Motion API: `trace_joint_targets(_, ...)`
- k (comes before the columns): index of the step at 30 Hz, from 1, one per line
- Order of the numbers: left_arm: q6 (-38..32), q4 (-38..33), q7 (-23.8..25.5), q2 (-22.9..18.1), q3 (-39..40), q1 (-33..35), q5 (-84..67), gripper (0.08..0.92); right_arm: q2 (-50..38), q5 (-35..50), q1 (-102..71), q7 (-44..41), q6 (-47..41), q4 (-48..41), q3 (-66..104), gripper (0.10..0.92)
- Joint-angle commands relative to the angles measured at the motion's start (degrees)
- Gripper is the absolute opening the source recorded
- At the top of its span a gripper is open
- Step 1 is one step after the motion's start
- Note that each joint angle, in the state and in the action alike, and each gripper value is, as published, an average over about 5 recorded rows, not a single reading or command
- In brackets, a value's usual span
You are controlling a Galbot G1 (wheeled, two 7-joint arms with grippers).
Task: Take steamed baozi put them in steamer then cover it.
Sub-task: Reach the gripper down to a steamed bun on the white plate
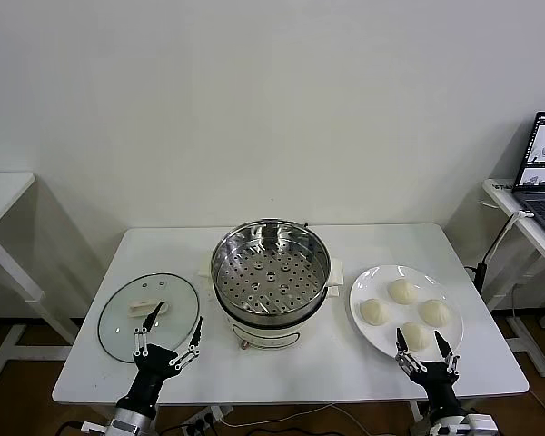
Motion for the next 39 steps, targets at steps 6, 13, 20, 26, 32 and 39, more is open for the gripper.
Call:
trace_joint_targets(6,0.05,-1.49,0.04,0.02,0.67,0.16,0.39,0.823,-5.52,3.4,11.25,3.87,-4.75,-2.46,2.56,0.823)
trace_joint_targets(13,0.21,-2.87,0.14,-0.06,0.6,0.4,0.68,0.823,-14.27,9.4,34.94,6.17,-11.67,-13.22,-5.49,0.823)
trace_joint_targets(20,0.59,-3.64,0.08,-0.11,0.32,0.52,0.71,0.823,-20.29,15.49,56.98,-7.72,-12.96,-30.15,-20.99,0.823)
trace_joint_targets(26,0.6,-3.7,-0.15,-0.21,0.1,0.61,0.68,0.823,-26.88,9.18,72.93,-37.32,-15.35,-44.53,-37.04,0.823)
trace_joint_targets(32,0.69,-3.79,-0.21,-0.51,0.15,0.77,0.7,0.823,-27.95,-4.74,89.0,-63.28,-13.33,-54.78,-51.71,0.823)
trace_joint_targets(39,0.88,-3.91,-0.25,-0.68,0.09,0.92,0.76,0.823,-25.13,-24.58,99.29,-82.9,-8.03,-60.34,-60.83,0.823)
